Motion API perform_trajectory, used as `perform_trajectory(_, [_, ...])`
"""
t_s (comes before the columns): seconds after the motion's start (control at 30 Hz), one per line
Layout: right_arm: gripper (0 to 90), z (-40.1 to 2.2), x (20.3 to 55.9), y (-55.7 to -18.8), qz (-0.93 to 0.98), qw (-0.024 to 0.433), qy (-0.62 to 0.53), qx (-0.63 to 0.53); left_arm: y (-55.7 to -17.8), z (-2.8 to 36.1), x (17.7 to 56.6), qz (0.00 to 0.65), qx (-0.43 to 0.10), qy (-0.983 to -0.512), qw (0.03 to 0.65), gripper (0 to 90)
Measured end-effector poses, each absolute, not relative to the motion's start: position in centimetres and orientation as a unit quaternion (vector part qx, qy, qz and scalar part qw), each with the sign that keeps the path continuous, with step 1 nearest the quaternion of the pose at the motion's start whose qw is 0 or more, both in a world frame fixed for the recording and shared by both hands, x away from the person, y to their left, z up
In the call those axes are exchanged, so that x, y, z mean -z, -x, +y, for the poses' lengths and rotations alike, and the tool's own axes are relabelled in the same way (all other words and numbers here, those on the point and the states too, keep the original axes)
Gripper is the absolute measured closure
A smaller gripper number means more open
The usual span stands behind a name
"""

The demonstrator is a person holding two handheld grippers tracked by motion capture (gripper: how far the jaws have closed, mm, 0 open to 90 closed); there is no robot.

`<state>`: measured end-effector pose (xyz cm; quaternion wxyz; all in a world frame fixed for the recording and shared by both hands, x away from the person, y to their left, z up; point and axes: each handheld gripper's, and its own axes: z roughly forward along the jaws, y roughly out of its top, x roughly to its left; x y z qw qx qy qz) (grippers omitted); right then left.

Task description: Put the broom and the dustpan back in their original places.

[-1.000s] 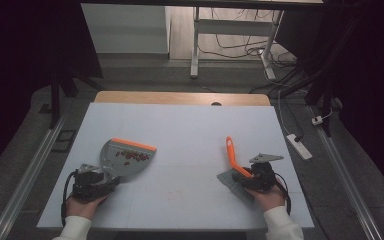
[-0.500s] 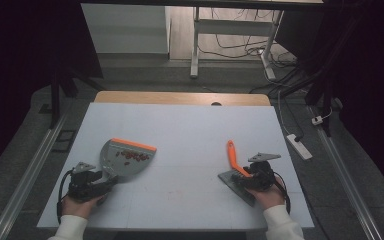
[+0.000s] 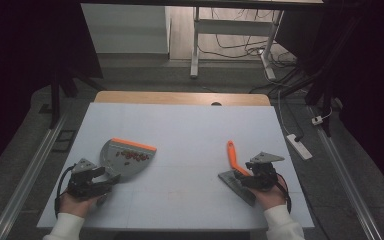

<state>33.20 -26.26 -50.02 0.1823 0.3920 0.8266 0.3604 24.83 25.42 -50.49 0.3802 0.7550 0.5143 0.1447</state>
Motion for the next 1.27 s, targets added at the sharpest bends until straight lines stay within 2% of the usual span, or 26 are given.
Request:
perform_trajectory(0.17, [39.8,-26.5,49.3,-32.5,0.824,0.184,-0.372,-0.385,-25.2,25.0,50.2,0.491,-0.143,-0.769,0.384,31.9])
perform_trajectory(0.53, [41.8,-25.8,48.7,-31.1,0.834,0.139,-0.319,-0.427,-25.6,24.1,50.3,0.446,-0.134,-0.797,0.385,31.9])
perform_trajectory(0.97, [41.8,-25.2,48.9,-30.4,0.846,0.133,-0.296,-0.424,-25.5,23.1,50.2,0.427,-0.131,-0.808,0.385,32.3])
perform_trajectory(1.27, [41.9,-24.9,48.7,-30.0,0.847,0.145,-0.284,-0.425,-25.5,23.0,50.2,0.429,-0.132,-0.807,0.384,32.2])
